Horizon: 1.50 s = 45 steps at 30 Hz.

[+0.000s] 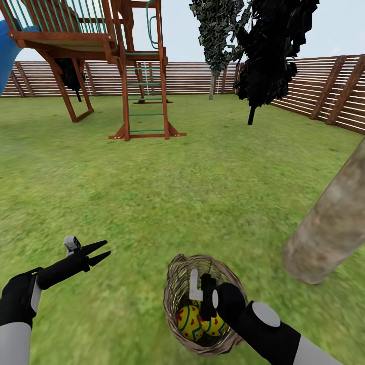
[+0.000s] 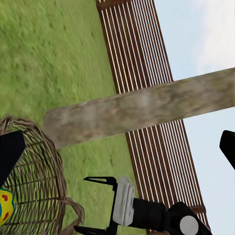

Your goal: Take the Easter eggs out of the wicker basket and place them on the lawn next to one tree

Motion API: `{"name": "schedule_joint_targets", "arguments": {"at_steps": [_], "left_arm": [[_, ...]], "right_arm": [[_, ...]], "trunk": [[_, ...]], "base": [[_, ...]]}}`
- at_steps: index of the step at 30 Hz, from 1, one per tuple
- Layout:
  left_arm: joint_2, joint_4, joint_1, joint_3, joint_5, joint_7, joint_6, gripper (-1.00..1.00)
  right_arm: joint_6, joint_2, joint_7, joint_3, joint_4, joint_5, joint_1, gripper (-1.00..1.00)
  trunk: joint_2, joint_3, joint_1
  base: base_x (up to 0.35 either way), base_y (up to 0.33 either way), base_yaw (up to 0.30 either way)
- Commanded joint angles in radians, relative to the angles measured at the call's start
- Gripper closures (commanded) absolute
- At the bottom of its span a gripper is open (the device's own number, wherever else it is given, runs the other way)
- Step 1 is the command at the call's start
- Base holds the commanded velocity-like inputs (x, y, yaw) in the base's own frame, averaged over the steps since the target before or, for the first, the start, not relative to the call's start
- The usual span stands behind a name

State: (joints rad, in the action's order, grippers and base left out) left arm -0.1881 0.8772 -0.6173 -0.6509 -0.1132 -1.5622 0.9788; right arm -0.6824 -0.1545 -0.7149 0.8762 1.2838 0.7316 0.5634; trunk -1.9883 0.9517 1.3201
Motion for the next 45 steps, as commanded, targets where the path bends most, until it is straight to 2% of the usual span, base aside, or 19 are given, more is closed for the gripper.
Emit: {"name": "schedule_joint_targets", "arguments": {"at_steps": [1, 7, 12, 15, 17, 23, 29, 37, 45], "left_arm": [[0.001, 0.001, -0.001, -0.003, -0.01, -0.009, 0.011, -1.0], [0.0, 0.002, -0.001, -0.003, -0.01, -0.009, 0.011, -1.0], [-0.001, 0.002, -0.001, -0.003, -0.01, -0.009, 0.011, -1.0], [-0.001, 0.002, -0.001, -0.003, -0.009, -0.009, 0.01, -1.0], [-0.001, 0.002, -0.001, -0.003, -0.009, -0.009, 0.01, -1.0], [-0.001, 0.001, -0.001, -0.003, -0.009, -0.009, 0.01, -1.0], [-0.001, 0.001, -0.001, -0.003, -0.008, -0.009, 0.01, -1.0], [-0.001, 0.001, -0.001, -0.003, -0.007, -0.009, 0.01, -1.0], [-0.001, 0.001, -0.001, -0.003, -0.006, -0.009, 0.011, -1.0]], "right_arm": [[-0.002, -0.001, -0.008, 0.002, 0.002, 0.011, 0.001, -1.0], [0.001, 0.0, -0.009, 0.005, 0.003, 0.01, 0.001, -1.0], [0.104, -0.003, -0.008, -0.003, -0.005, 0.003, 0.0, -1.0], [0.115, -0.006, -0.008, -0.005, -0.008, 0.0, 0.0, -1.0], [0.118, -0.011, -0.008, -0.006, -0.008, -0.001, 0.0, -1.0], [0.122, -0.027, -0.008, -0.008, -0.007, -0.005, -0.001, -1.0], [0.177, -0.046, -0.021, -0.021, -0.011, -0.009, -0.006, -1.0], [0.181, -0.049, -0.023, -0.023, -0.015, -0.01, -0.008, -1.0], [0.182, -0.051, -0.023, -0.023, -0.015, -0.009, -0.008, -1.0]], "trunk": [[0.0, 0.001, 0.0], [0.0, 0.001, 0.0], [0.0, 0.001, 0.0], [-0.014, 0.007, 0.008], [-0.028, 0.013, 0.015], [-0.028, 0.013, 0.015], [-0.028, 0.013, 0.015], [-0.028, 0.014, 0.015], [-0.028, 0.024, 0.015]], "base": [[0.0, 0.0, 0.0], [0.0, 0.0, 0.0], [0.0, 0.0, 0.0], [0.0, 0.0, 0.0], [0.0, 0.0, 0.0], [0.0, 0.0, 0.0], [0.0, 0.0, 0.0], [0.0, 0.0, 0.0], [0.0, 0.0, 0.0]]}}
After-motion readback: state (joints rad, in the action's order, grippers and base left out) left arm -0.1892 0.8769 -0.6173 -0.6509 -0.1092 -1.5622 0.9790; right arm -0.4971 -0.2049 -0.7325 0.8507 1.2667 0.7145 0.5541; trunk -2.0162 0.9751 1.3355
